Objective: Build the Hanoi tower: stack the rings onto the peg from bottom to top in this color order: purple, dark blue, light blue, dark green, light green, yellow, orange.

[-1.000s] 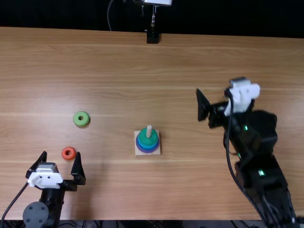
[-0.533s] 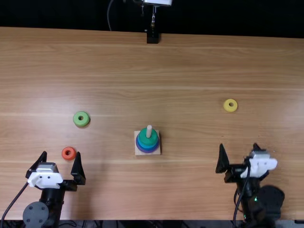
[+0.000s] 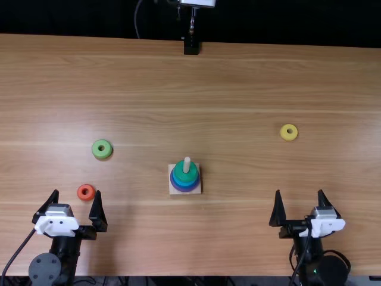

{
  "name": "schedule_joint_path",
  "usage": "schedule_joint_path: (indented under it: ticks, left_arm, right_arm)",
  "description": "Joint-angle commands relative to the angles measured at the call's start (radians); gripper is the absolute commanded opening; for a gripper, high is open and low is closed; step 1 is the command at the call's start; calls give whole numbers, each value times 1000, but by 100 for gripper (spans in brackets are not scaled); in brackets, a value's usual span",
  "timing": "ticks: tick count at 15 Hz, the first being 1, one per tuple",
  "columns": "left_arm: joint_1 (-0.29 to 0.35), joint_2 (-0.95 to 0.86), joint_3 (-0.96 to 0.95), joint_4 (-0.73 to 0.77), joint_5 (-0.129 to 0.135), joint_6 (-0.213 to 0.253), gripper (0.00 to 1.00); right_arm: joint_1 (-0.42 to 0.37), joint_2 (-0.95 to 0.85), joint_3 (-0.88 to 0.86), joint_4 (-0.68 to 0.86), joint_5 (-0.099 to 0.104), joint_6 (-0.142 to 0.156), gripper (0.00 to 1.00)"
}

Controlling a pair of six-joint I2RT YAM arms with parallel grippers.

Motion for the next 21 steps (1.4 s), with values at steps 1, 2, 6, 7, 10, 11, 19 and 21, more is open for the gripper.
schedule_joint_path:
  ticks: [1, 2, 6, 7, 10, 11, 19, 21]
  left_arm:
    - [7, -12, -32, -1, 16, 8, 100]
    - [7, -12, -32, -1, 16, 8, 100]
    - [7, -12, -32, -1, 16, 8, 100]
    - [7, -12, -32, -1, 16, 8, 100]
    - [7, -12, -32, -1, 16, 8, 100]
    - [7, -12, -32, -1, 16, 8, 100]
    - [7, -12, -32, -1, 16, 8, 100]
    - [10, -12, -32, -1, -1, 2, 100]
  right_arm:
    - [-7, -63, -16, -13, 15, 2, 100]
    - [-7, -73, -16, -59, 15, 2, 100]
    - [-10, -73, -16, -105, 13, 0, 100]
    - [-10, -73, -16, -105, 13, -2, 100]
    - [-10, -73, -16, -105, 13, 0, 100]
    - [-10, -73, -16, -105, 13, -2, 100]
    - [-10, -73, -16, -105, 13, -2, 100]
    - [-10, -73, -16, -105, 13, -2, 100]
